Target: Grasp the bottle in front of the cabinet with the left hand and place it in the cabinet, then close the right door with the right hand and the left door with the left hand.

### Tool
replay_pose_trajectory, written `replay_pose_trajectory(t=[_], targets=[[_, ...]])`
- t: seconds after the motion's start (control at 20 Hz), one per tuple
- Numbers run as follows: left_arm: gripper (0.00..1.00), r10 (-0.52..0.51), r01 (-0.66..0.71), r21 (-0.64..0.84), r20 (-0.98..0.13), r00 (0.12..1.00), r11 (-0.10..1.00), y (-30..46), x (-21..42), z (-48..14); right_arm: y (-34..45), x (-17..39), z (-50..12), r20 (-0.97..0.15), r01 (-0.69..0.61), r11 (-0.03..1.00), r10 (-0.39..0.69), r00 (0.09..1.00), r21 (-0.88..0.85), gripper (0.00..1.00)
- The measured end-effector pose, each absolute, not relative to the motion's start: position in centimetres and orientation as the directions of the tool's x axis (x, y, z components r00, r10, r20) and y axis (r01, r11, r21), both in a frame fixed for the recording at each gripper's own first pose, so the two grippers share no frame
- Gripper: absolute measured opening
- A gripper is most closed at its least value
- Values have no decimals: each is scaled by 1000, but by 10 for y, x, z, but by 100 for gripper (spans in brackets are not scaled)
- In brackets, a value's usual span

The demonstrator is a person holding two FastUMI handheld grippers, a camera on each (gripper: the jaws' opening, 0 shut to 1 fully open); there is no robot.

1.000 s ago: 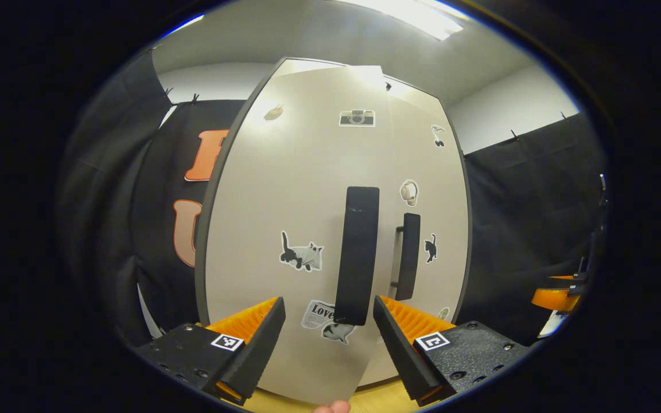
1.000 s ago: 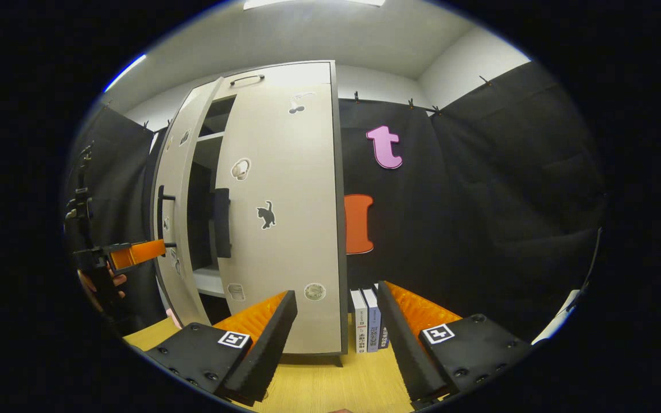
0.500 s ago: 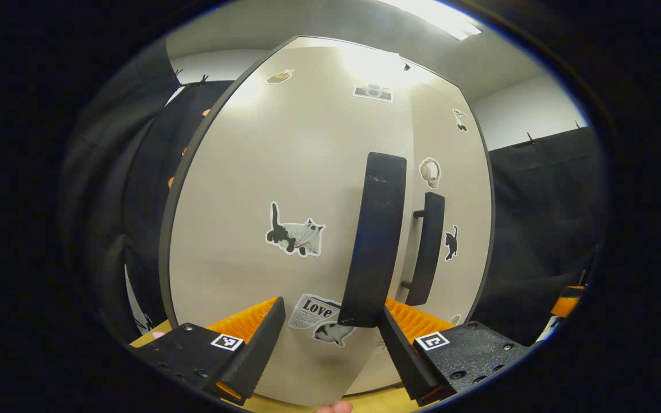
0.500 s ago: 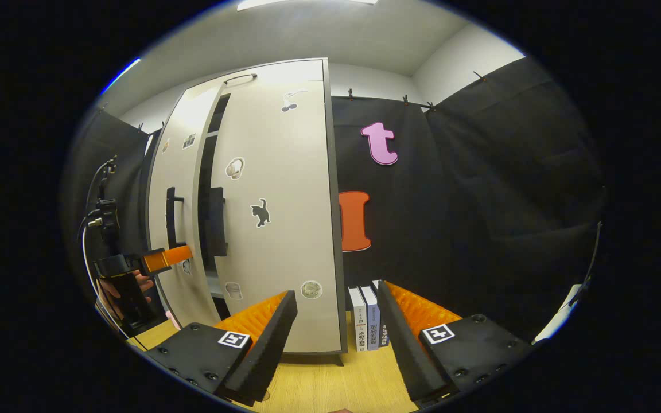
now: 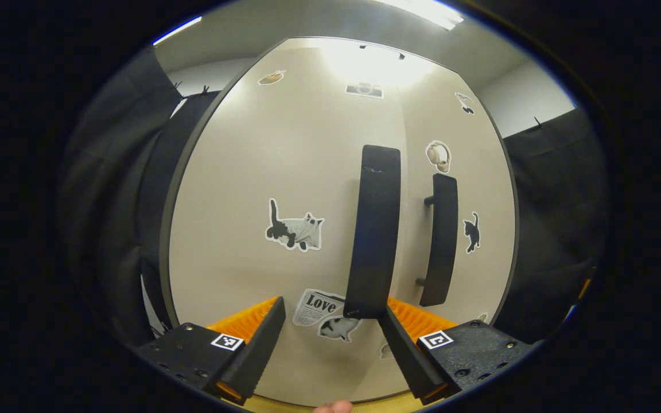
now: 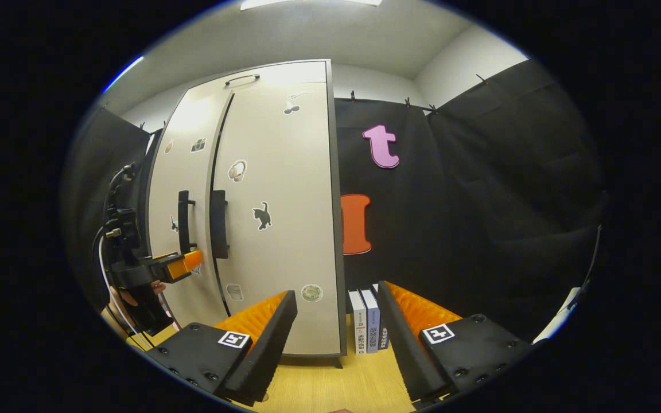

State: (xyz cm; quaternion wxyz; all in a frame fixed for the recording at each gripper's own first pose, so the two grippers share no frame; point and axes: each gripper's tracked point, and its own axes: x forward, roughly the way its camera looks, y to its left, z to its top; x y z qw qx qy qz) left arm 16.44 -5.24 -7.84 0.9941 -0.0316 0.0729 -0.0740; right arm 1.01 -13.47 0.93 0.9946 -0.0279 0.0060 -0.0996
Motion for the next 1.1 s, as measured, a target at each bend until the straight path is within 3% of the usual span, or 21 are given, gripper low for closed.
replay_pose_trajectory(t=[0.3,0.8,1.1], targets=[[96,-187,177,-112,-89,978,978,-40,107,-41,-106,14,6,-9,143,988,-144,990,-58,93],[95,-59,51,-108,-73,996,993,15,10,-26,-32,11,-10,-22,-16,999,16,1000,-32,93],[96,-25,21,-62,-61,998,998,27,-25,-20,-19,6,-22,-49,-45,999,45,998,-13,93]])
